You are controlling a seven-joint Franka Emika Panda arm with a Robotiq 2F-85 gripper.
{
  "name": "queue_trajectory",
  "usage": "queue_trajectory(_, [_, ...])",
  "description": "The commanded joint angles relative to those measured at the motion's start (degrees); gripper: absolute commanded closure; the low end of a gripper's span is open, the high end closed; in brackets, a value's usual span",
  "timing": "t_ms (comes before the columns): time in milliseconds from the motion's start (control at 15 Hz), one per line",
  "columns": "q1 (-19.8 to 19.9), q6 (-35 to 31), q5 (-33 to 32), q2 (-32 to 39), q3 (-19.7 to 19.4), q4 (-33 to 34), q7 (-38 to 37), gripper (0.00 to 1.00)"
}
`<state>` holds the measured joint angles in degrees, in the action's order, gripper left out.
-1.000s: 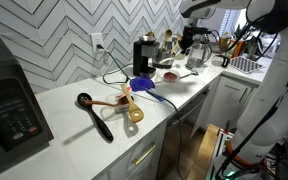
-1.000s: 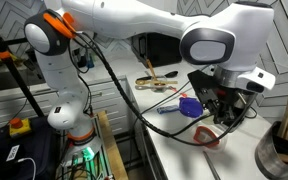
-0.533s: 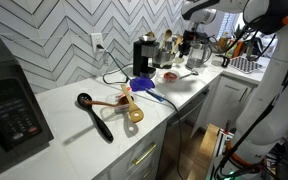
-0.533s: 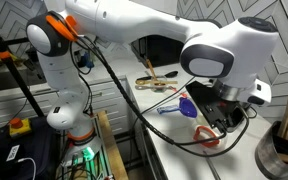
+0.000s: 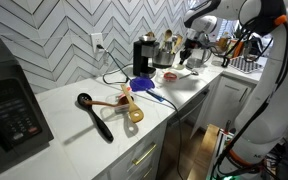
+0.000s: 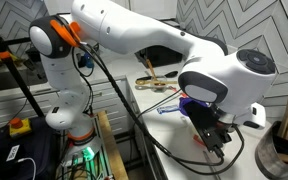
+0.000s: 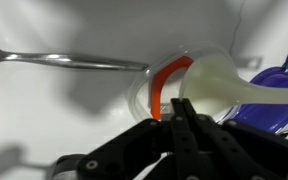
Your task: Move the white ladle to the clear bowl on the right
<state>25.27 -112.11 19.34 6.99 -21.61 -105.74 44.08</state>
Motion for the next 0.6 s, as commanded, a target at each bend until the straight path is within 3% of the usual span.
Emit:
queue_trajectory(0, [0.09, -6.26, -0.06, 1.94, 0.52, -1.55, -3.11, 0.99])
queue_trajectory(333, [-0.04, -9.46, -1.6, 4.27, 1.81, -2.43, -7.0, 0.99])
queue_trajectory(400, [-0.01, -9.09, -2.04, 4.55, 2.0, -2.1, -7.89, 0.72])
queue_trajectory(533, [0.04, -7.74, -2.77, 4.22, 2.39, -1.73, -8.83, 0.65])
